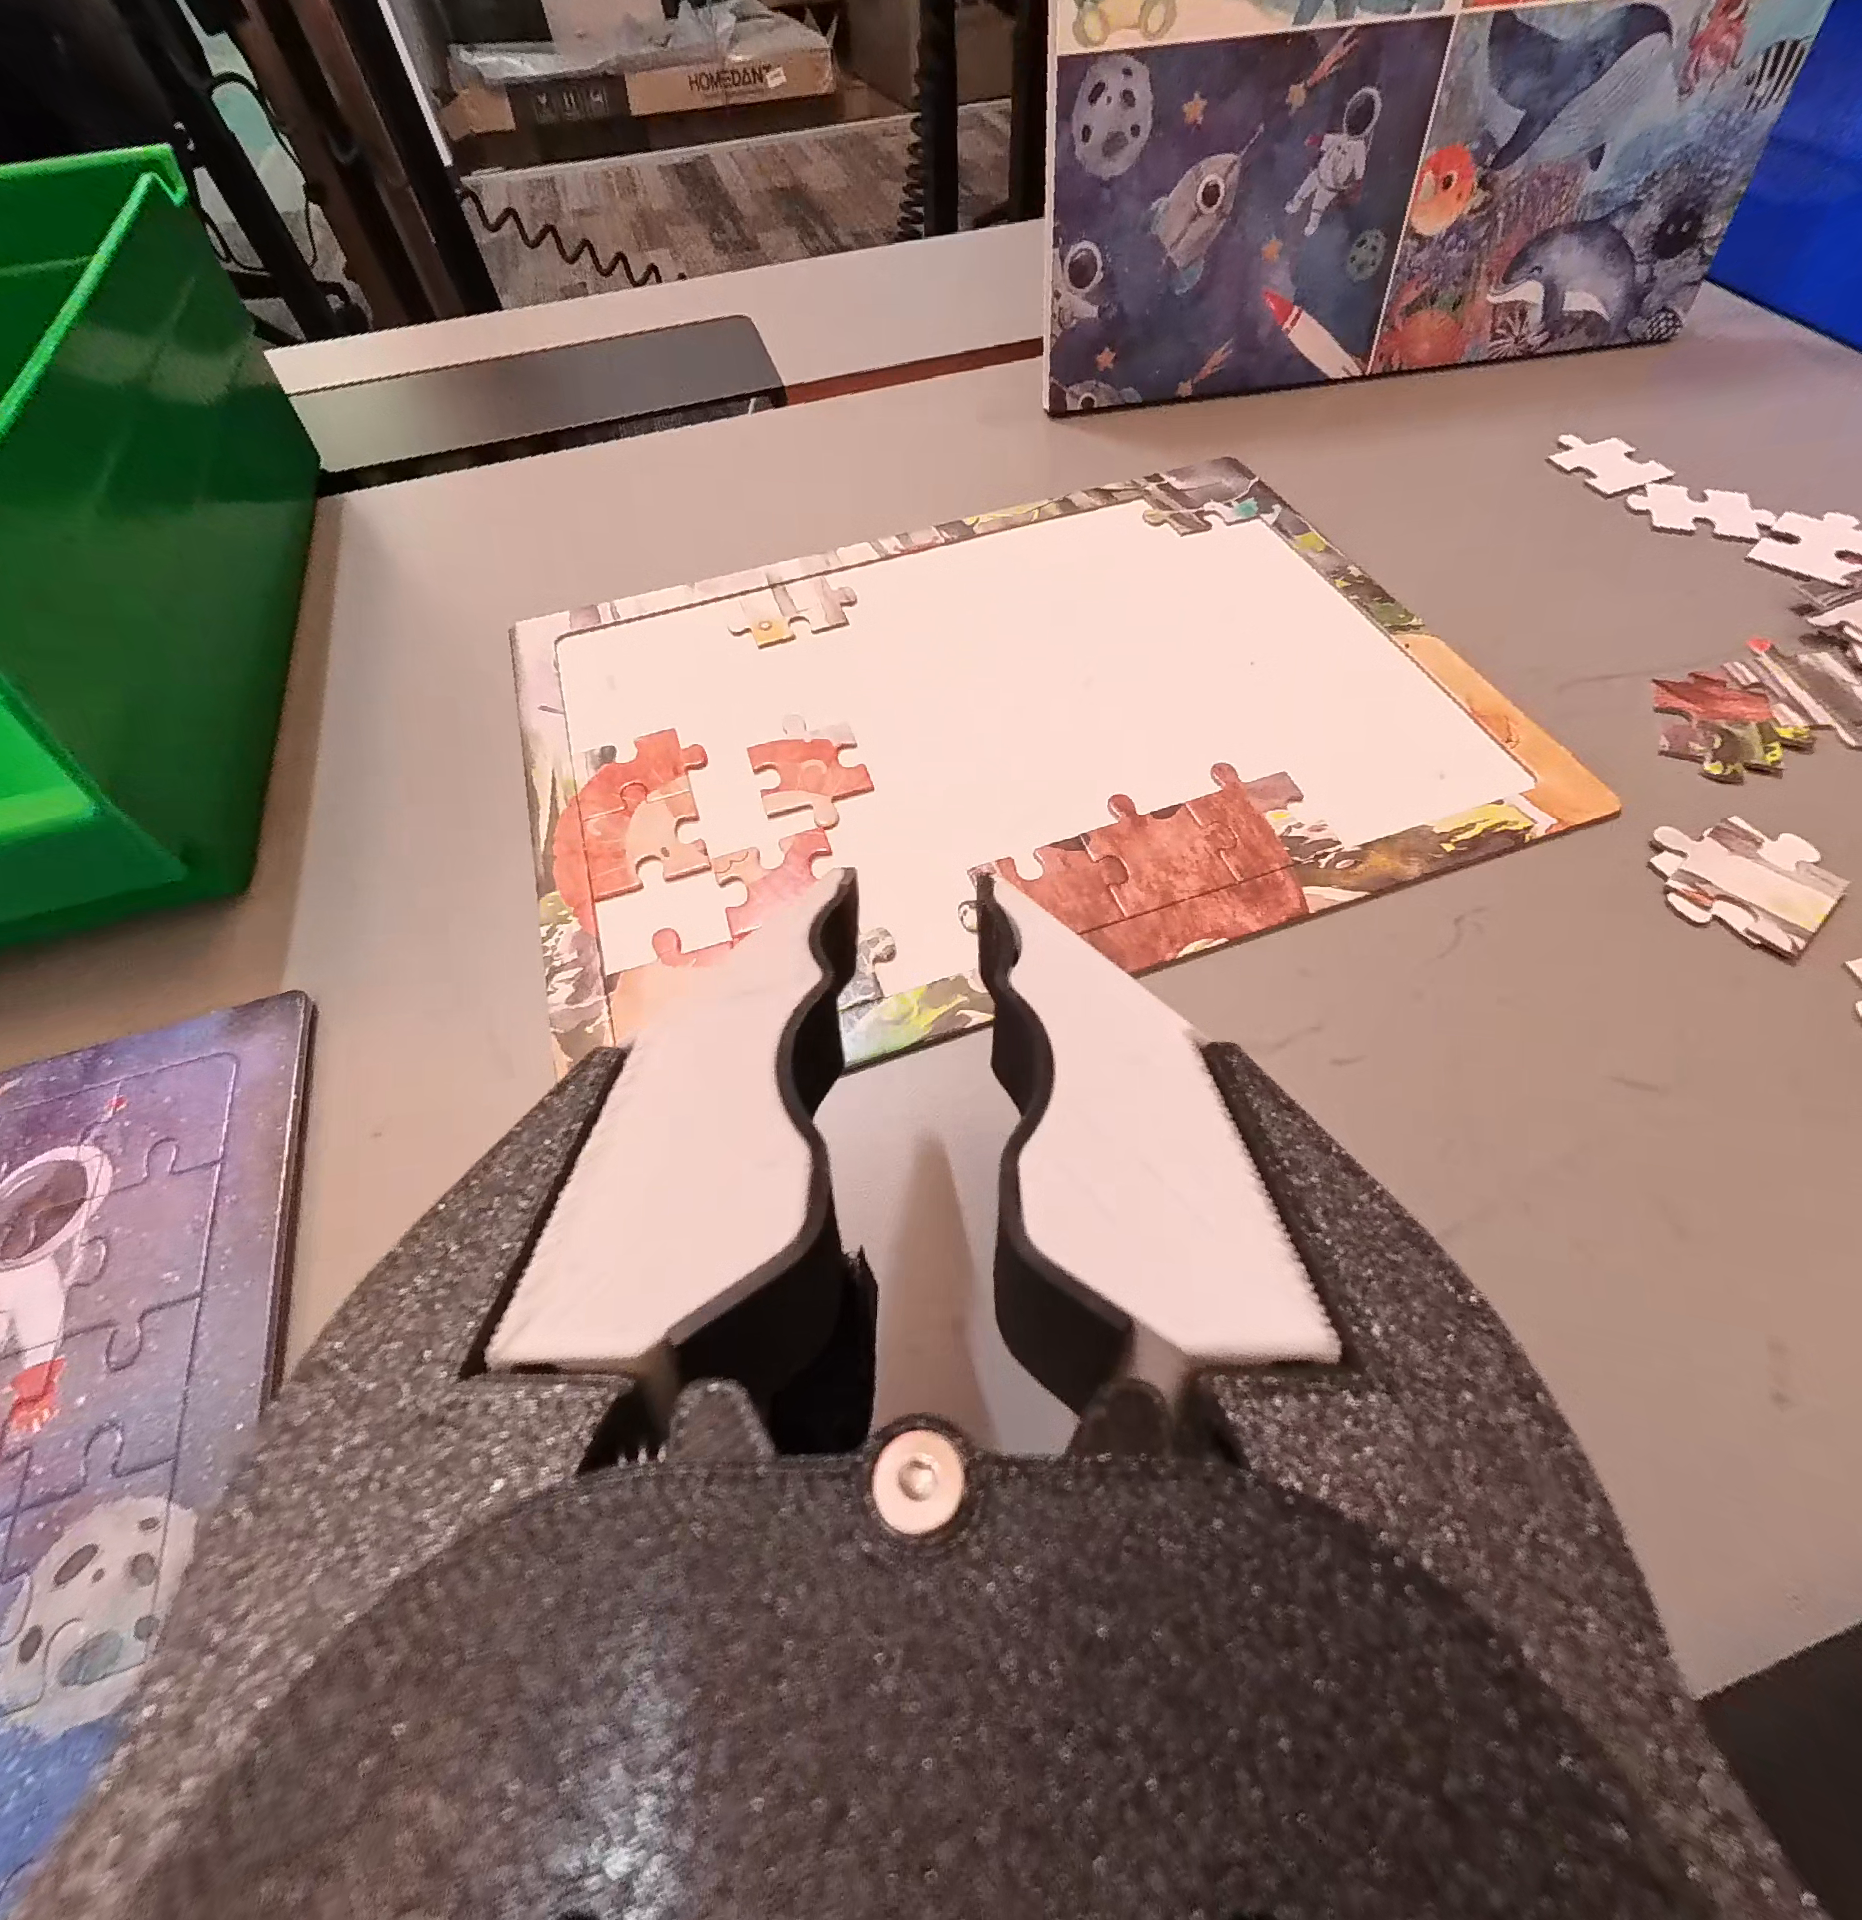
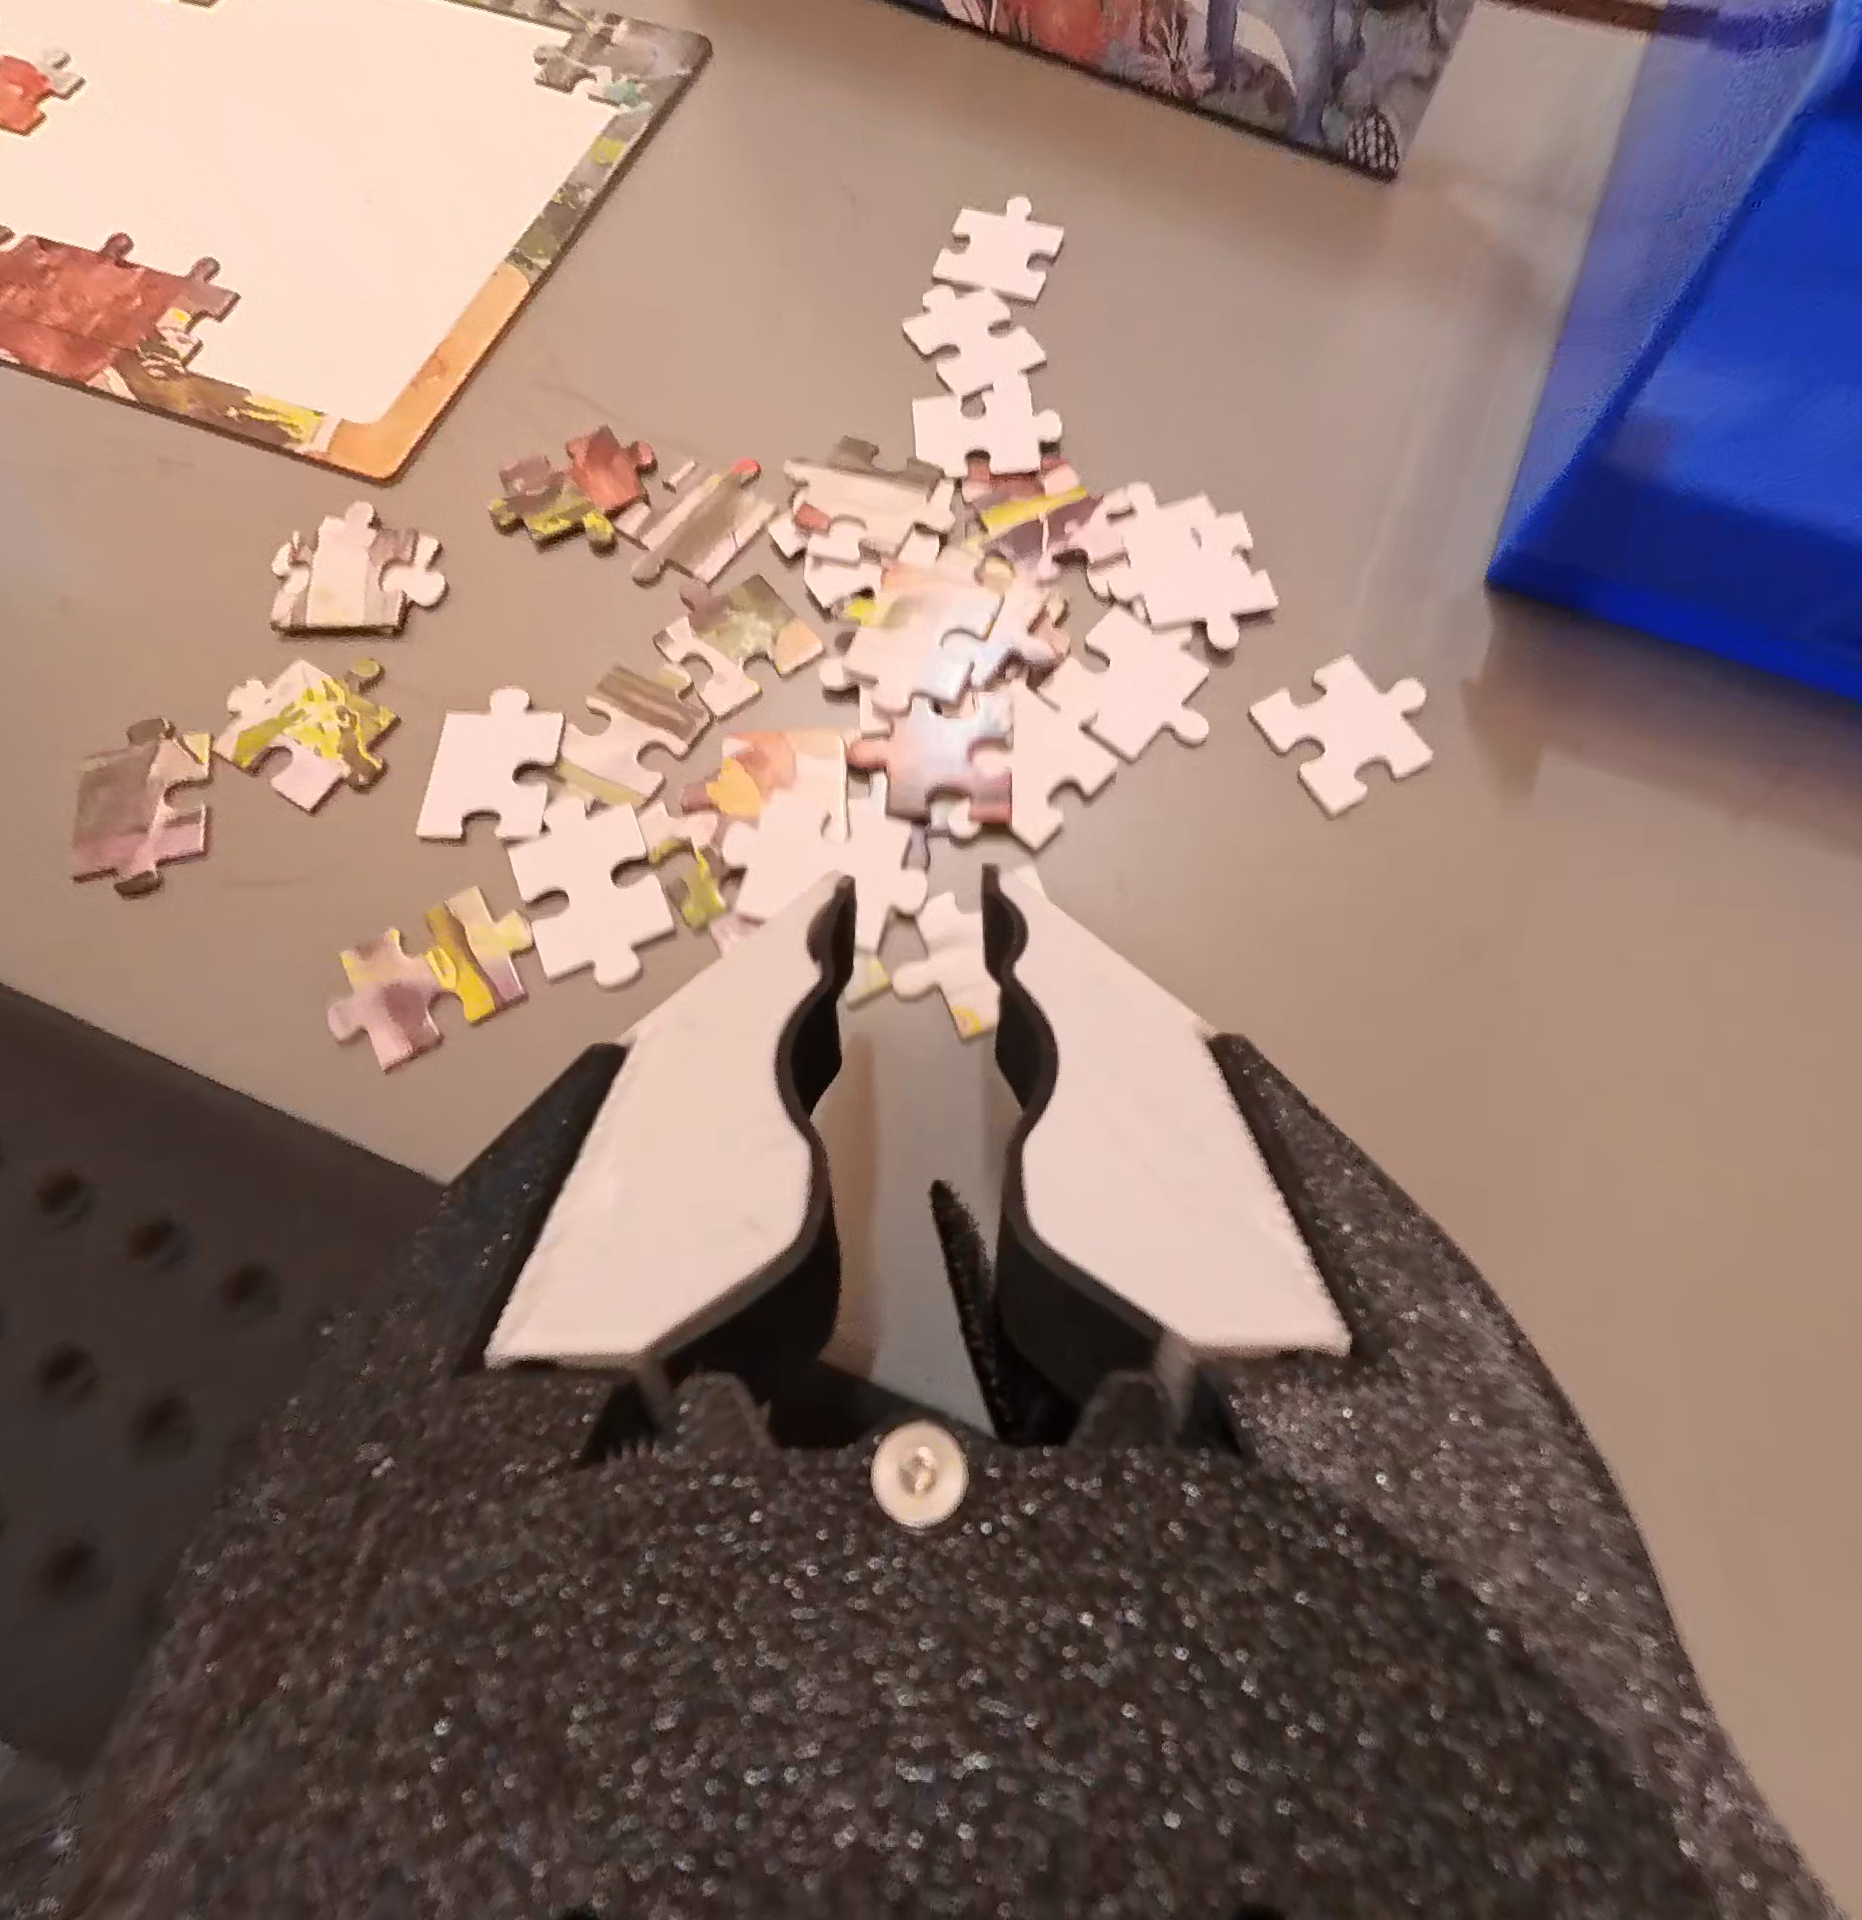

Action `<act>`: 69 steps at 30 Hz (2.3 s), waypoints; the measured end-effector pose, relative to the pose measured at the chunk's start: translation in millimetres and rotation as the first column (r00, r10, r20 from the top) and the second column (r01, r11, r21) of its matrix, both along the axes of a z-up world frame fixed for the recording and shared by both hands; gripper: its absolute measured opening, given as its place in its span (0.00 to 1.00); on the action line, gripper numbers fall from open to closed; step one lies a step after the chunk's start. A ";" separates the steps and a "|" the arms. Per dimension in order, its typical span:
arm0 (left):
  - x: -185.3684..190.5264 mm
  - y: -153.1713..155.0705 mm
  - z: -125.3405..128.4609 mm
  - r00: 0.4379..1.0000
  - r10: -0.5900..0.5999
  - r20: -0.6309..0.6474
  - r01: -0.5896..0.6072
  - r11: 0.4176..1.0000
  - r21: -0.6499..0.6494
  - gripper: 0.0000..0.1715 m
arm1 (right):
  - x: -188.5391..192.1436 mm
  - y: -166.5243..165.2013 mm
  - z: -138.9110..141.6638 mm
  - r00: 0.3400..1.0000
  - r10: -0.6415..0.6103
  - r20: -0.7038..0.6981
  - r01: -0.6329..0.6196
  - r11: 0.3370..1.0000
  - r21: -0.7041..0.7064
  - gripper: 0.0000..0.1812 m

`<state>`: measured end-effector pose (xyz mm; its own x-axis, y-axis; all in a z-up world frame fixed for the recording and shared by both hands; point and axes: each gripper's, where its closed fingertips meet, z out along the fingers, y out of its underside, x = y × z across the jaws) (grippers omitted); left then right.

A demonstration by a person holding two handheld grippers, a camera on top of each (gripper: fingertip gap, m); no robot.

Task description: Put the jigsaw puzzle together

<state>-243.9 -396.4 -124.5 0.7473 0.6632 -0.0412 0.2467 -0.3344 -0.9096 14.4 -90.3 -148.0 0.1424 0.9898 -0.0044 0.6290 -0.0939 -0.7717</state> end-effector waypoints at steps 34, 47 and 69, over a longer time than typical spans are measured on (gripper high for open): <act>11.5 10.0 -8.7 0.995 -0.088 0.036 0.089 0.996 -0.019 0.13 | -190.2 31.7 -19.2 0.971 0.220 0.098 -0.221 0.975 -0.008 0.18; 13.4 11.5 -9.7 0.994 -0.100 0.032 0.101 0.995 -0.028 0.13 | -213.6 53.0 -35.1 0.984 0.040 0.175 -0.040 0.999 -0.005 0.21; 17.1 15.8 0.4 0.992 -0.130 0.012 0.129 0.991 0.023 0.13 | -173.0 -99.8 148.5 0.664 0.180 -0.725 -0.720 -0.104 -0.686 0.18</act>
